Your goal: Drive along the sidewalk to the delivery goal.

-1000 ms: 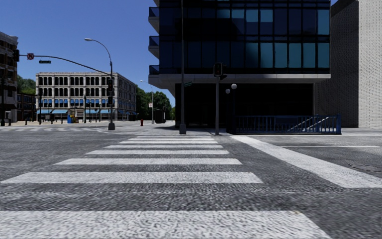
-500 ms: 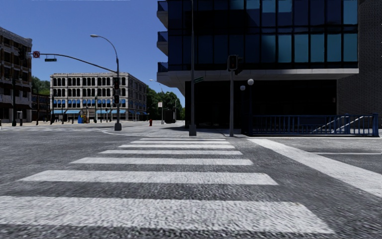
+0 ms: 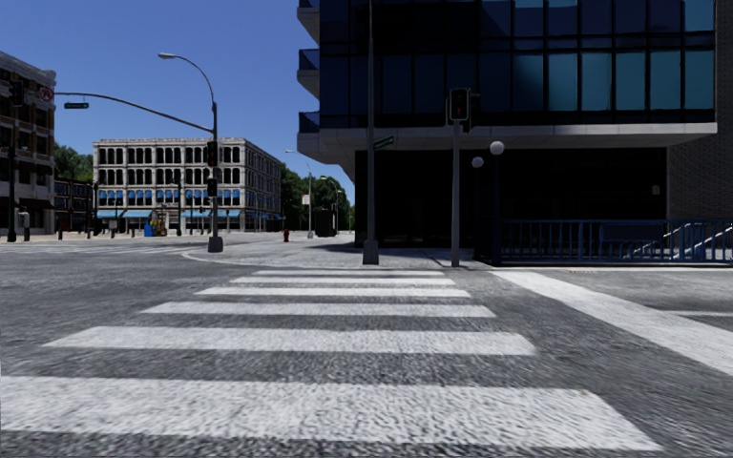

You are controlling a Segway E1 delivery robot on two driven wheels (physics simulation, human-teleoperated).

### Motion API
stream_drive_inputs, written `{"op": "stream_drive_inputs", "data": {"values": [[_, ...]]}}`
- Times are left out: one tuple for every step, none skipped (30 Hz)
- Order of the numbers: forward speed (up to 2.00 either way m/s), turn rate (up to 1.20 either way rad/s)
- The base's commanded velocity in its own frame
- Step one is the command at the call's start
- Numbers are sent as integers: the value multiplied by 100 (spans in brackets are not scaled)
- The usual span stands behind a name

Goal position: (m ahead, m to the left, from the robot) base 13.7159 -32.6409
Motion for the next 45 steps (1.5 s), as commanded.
{"op": "stream_drive_inputs", "data": {"values": [[200, 0], [200, 0], [200, 0], [200, 0], [200, 5], [200, 5], [200, 13], [200, 22], [200, 40], [200, 40], [200, 53], [200, 57], [200, 58], [200, 58], [200, 58], [200, 58], [200, 58], [200, 58], [200, 58], [200, 55], [200, 53], [200, 53], [200, 47], [200, 25], [200, 25], [200, 0], [200, 0], [200, 0], [200, 0], [200, 0], [200, 0], [200, 0], [200, 0], [200, 0], [200, 0], [200, 0], [200, 0], [200, 0], [200, 0], [200, 0], [200, 0], [200, 0], [200, 0], [200, 0], [200, 0]]}}
